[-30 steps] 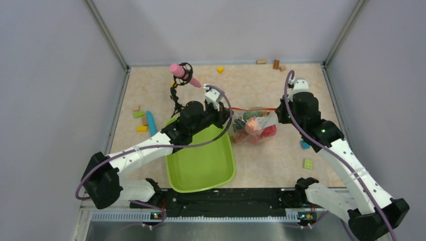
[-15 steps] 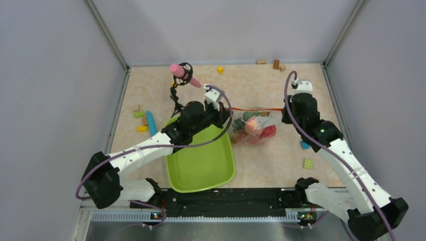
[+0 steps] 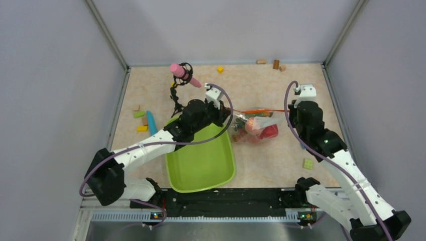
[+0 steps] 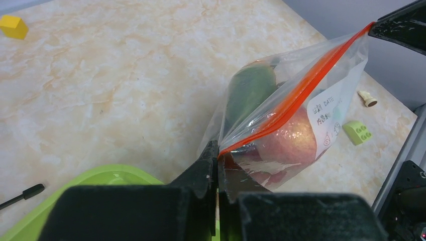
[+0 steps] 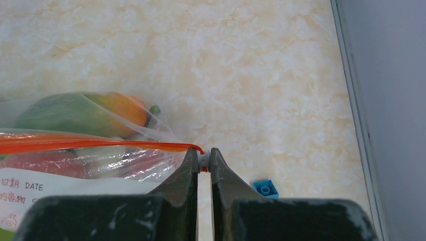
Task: Place the food in the zip-top bag and seal the zipper
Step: Zip the zipper food storage bag at the center of the board, then place the zipper food storage bag at the center of the board.
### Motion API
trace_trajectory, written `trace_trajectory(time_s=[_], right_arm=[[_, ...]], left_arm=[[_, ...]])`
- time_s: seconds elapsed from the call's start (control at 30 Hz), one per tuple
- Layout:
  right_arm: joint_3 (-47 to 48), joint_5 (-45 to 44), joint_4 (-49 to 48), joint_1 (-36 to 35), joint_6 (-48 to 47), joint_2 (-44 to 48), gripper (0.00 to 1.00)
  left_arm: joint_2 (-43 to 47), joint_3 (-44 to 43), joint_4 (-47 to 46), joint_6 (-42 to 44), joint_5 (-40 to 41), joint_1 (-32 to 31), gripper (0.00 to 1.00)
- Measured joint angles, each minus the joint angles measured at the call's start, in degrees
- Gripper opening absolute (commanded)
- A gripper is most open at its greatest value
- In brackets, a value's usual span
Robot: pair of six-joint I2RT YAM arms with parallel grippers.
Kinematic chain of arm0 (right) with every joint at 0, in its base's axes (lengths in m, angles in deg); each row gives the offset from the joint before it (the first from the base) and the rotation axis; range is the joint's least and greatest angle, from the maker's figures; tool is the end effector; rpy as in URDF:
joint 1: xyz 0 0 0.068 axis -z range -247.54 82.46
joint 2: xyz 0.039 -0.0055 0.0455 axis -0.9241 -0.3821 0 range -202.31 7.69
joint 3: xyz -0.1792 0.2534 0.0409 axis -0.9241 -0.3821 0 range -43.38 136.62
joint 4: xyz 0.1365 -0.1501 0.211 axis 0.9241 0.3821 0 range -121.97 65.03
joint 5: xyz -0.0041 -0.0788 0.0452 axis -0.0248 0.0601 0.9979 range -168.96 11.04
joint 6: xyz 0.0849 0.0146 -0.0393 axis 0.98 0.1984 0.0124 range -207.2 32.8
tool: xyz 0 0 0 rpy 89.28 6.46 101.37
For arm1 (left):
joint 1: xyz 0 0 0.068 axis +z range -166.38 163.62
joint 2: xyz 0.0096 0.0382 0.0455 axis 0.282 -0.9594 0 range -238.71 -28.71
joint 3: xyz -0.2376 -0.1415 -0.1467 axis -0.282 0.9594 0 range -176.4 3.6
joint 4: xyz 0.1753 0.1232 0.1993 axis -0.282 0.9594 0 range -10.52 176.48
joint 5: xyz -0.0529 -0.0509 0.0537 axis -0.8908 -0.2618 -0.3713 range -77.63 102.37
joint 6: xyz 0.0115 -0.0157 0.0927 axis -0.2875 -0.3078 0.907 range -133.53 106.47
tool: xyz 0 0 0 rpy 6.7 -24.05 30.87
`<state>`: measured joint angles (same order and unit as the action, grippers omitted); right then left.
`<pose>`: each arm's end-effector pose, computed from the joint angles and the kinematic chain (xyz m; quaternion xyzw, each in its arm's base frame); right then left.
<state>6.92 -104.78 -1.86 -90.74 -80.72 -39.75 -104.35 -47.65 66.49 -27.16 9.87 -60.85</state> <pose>0.2193 0.0535 0.3431 -0.0060 0.8403 -0.0544 0.5394 0.2676 -0.2679 0.3176 0.2190 0.7421 -0.3223 0.5454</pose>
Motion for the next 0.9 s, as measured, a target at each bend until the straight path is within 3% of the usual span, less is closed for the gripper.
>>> trace_trajectory(time_s=[0.33,0.53,0.83,0.87,0.9], right_arm=[[-0.76,4.83,-0.2,0.92,-2.19,4.33,0.0],[2.82,10.75,6.03,2.29,3.93,7.39,0.0],[7.65,9.84,17.59,2.75,15.13,8.5,0.0],[7.54,9.4,18.27,2.78,16.09,7.98,0.0],[7.5,8.9,18.82,2.78,16.72,7.43,0.0]], left_arm=[[-0.79,-1.49,0.81,-0.13,-2.8,1.55,0.0],[-0.81,-3.78,4.5,-1.77,-6.36,3.17,0.0],[-1.05,-4.52,6.88,-7.17,-14.16,3.54,0.0],[-1.55,-4.96,7.48,-7.61,-14.53,3.56,0.01],[-2.43,-5.62,7.87,-8.02,-14.64,3.56,0.14]])
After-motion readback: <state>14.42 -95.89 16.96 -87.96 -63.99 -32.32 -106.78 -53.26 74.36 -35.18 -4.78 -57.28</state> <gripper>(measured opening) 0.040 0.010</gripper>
